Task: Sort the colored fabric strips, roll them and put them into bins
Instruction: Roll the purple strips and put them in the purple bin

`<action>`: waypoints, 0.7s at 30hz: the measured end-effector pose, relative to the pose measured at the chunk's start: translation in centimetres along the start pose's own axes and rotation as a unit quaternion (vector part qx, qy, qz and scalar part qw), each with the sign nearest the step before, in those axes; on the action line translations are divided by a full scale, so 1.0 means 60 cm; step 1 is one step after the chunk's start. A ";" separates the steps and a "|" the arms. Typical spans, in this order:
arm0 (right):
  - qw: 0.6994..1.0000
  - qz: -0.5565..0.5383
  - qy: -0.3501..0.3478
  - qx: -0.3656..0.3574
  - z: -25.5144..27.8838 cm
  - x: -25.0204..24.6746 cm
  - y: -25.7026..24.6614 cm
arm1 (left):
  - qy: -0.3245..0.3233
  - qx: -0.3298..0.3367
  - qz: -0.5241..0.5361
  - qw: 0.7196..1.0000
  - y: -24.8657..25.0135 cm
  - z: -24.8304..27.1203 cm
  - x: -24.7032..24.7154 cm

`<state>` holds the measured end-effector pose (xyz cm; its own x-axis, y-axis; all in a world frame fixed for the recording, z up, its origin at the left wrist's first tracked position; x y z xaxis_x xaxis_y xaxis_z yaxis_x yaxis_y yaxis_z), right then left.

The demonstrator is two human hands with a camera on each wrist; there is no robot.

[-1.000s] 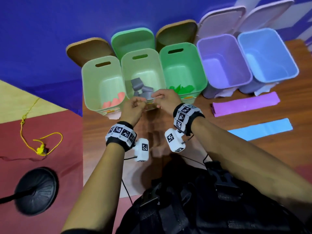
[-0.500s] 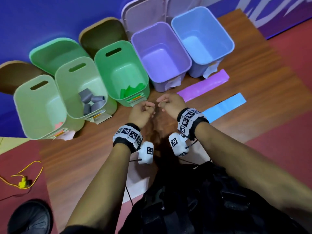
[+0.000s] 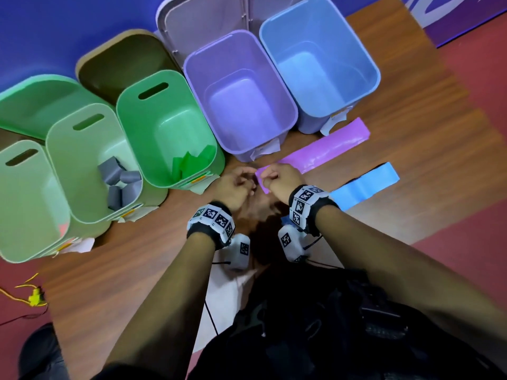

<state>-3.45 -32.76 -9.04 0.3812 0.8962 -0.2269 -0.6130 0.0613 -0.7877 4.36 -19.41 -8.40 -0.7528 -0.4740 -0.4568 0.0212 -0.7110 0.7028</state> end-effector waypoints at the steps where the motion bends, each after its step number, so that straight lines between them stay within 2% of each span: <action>1: 1.000 0.003 -0.002 0.005 -0.006 -0.001 -0.001 | -0.005 -0.002 -0.015 1.000 -0.004 -0.010 0.001; 5: 0.999 0.010 -0.014 0.029 -0.030 0.003 0.002 | -0.037 -0.019 -0.060 0.997 -0.046 -0.063 0.013; 8: 0.998 0.026 -0.029 0.040 -0.035 0.010 0.005 | -0.023 -0.028 -0.056 0.998 -0.040 -0.067 0.019; 16: 1.000 0.004 -0.023 0.020 -0.017 -0.005 -0.006 | -0.003 -0.006 0.005 1.000 0.001 -0.040 0.020; 21: 0.999 -0.029 -0.002 -0.035 0.017 -0.035 -0.036 | 0.016 0.025 0.019 0.999 0.053 0.005 0.009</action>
<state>-3.65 -34.32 -6.29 0.4111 0.8940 -0.1781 -0.5406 0.0818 -0.8373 3.83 -21.76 -6.21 -0.7306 -0.5176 -0.4453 0.0166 -0.6654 0.7463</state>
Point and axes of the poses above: each hand's wrist, its own z-axis away from the middle knuckle, its own x-axis out of the palm, y = z × x, the point moved 3 cm from there along -z, towards the middle knuckle, and after that the axes turned 13 degrees about -z, right-handed, at the moved point
